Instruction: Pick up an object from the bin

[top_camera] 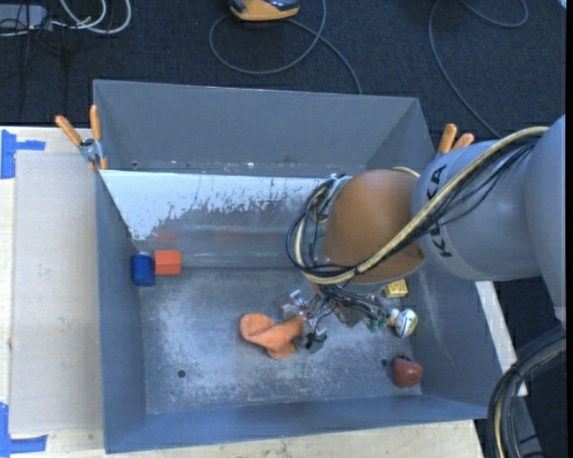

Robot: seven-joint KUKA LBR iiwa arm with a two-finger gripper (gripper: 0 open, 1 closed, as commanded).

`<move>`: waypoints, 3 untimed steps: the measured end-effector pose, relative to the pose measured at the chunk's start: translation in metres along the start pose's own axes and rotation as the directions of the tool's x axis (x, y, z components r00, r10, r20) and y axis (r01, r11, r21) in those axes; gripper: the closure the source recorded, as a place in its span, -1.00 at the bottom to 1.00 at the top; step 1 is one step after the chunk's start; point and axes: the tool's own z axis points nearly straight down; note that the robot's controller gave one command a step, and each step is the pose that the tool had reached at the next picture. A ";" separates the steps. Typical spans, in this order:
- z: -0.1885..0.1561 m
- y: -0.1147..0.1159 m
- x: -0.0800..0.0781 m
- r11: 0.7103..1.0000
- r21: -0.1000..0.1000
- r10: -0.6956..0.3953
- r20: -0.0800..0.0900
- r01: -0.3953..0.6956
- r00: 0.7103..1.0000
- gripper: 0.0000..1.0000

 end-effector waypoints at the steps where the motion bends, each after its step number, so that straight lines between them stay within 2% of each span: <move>1: 0.000 0.000 0.000 1.000 0.000 0.002 0.000 -0.002 1.000 1.00; 2: 0.000 -0.009 -0.006 1.000 -0.002 0.000 0.001 0.000 1.000 1.00; 3: 0.000 -0.009 -0.006 1.000 -0.002 0.001 0.001 -0.001 1.000 1.00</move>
Offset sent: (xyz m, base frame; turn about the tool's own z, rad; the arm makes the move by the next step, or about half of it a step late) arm 0.0090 -0.0058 0.0000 -0.0049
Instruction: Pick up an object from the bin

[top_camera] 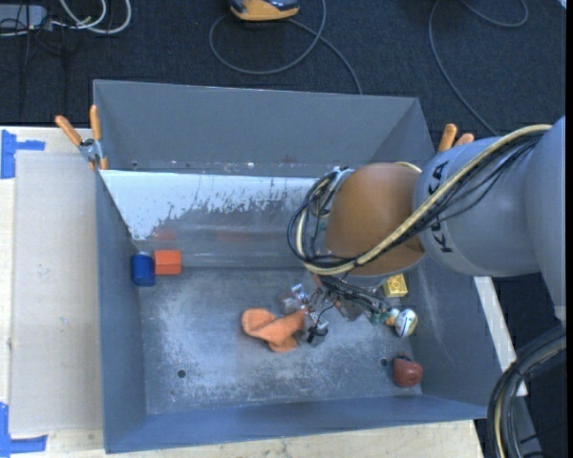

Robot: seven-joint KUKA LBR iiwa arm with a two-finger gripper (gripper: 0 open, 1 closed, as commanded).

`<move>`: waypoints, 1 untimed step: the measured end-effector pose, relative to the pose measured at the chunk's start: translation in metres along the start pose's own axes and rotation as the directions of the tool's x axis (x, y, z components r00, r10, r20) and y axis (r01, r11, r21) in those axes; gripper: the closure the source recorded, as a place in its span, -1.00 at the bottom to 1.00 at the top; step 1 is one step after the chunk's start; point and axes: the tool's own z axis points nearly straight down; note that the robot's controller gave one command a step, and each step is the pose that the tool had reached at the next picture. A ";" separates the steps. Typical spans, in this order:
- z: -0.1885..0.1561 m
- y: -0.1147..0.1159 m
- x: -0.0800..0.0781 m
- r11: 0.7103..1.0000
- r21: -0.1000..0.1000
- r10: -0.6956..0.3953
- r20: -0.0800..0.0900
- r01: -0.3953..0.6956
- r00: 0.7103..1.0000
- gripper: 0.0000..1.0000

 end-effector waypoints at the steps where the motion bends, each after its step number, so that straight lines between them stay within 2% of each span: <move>1: -0.142 -0.016 0.035 1.000 -0.001 0.006 0.001 -0.006 1.000 1.00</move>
Offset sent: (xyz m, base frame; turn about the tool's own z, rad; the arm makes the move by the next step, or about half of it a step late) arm 0.0000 0.0000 0.0000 0.0000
